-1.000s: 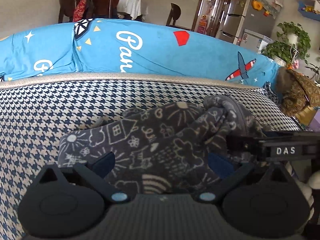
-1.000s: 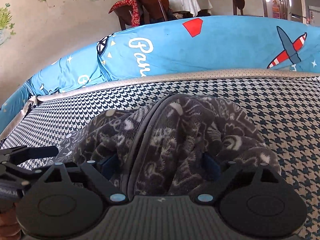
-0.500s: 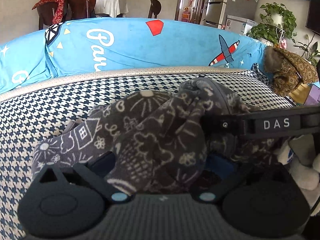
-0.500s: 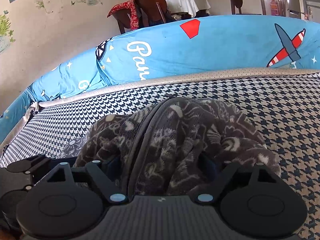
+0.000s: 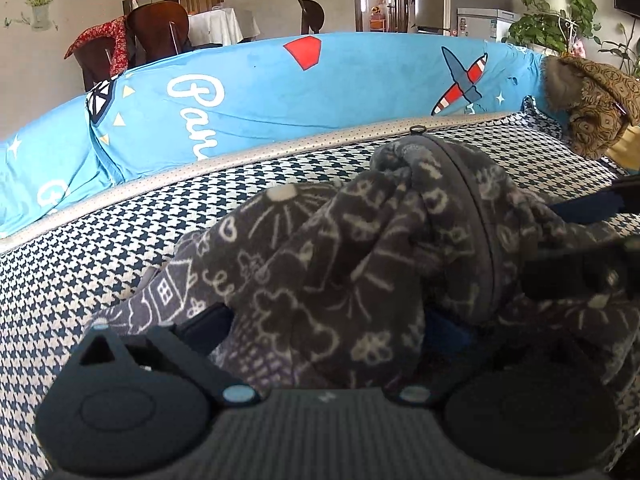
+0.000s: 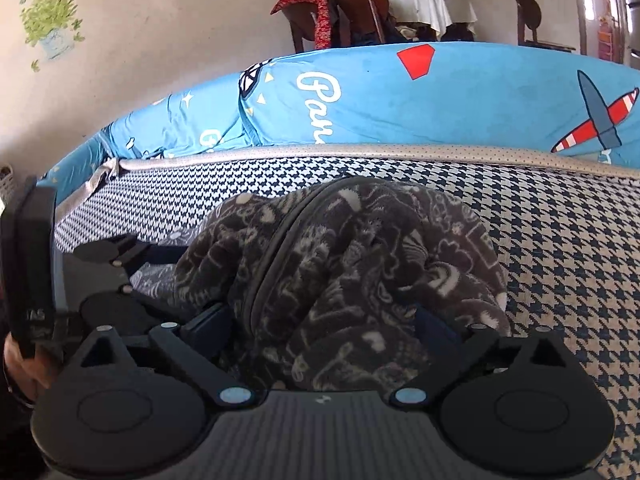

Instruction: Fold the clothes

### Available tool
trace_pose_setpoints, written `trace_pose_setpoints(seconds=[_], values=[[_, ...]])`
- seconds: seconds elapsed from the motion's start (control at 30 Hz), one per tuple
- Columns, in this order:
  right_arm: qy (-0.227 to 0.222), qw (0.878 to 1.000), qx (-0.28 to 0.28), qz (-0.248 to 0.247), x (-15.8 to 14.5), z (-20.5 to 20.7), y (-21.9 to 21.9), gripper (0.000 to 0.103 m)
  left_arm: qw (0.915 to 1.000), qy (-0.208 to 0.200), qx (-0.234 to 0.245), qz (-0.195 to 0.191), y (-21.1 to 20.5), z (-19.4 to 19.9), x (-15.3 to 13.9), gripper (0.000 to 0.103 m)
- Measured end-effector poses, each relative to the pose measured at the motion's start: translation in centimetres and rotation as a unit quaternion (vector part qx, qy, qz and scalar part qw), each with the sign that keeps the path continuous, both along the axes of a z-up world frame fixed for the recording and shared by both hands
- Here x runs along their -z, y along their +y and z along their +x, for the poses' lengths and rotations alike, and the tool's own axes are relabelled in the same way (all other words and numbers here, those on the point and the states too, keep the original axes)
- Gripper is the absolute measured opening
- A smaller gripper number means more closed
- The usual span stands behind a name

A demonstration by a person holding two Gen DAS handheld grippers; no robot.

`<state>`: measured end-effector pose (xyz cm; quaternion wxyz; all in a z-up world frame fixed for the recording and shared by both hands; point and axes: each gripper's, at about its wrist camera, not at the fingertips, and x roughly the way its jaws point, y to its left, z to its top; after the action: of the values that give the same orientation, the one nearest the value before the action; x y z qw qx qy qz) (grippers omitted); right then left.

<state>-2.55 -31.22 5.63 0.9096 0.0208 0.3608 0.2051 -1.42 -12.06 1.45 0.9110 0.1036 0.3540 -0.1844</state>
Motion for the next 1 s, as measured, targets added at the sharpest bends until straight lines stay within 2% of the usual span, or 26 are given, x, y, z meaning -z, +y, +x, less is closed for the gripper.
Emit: trace_pose_setpoints(seconds=[0.1, 0.2, 0.4, 0.5, 0.57, 0.67, 0.77, 1.0], values=[[-0.002, 1.000, 0.002, -0.008, 0.4, -0.2, -0.1, 0.101, 0.9999, -0.001, -0.002, 0.014, -0.4, 0.2, 0.3, 0.103], [0.012, 0.999, 0.016, -0.031, 1.0, 0.4, 0.0, 0.101, 0.9994, -0.018, 0.002, 0.030, -0.9, -0.1, 0.5, 0.103], [0.016, 0.998, 0.037, -0.052, 1.9, 0.8, 0.8, 0.097, 0.9993, -0.024, -0.001, 0.029, -0.9, -0.2, 0.4, 0.103], [0.007, 0.998, 0.048, -0.043, 1.7, 0.9, 0.8, 0.084, 0.9992, -0.030, 0.000, 0.025, -0.8, -0.3, 0.2, 0.098], [-0.001, 0.998, 0.055, -0.032, 1.4, 1.0, 0.7, 0.067, 0.9994, -0.031, 0.002, 0.013, -0.7, -0.4, -0.1, 0.087], [-0.024, 0.998, 0.057, -0.023, 0.8, 0.9, 0.9, 0.050, 0.9990, -0.044, -0.008, -0.004, -0.4, -0.6, -0.8, 0.075], [-0.053, 0.997, 0.053, -0.021, 0.2, 0.8, 1.5, 0.042, 0.9976, -0.065, -0.022, -0.012, -0.2, -0.8, -1.5, 0.066], [-0.105, 0.992, 0.065, 0.007, -1.5, 1.7, 2.1, 0.035, 0.9913, -0.116, -0.062, -0.009, -0.4, -0.8, -3.1, 0.054]])
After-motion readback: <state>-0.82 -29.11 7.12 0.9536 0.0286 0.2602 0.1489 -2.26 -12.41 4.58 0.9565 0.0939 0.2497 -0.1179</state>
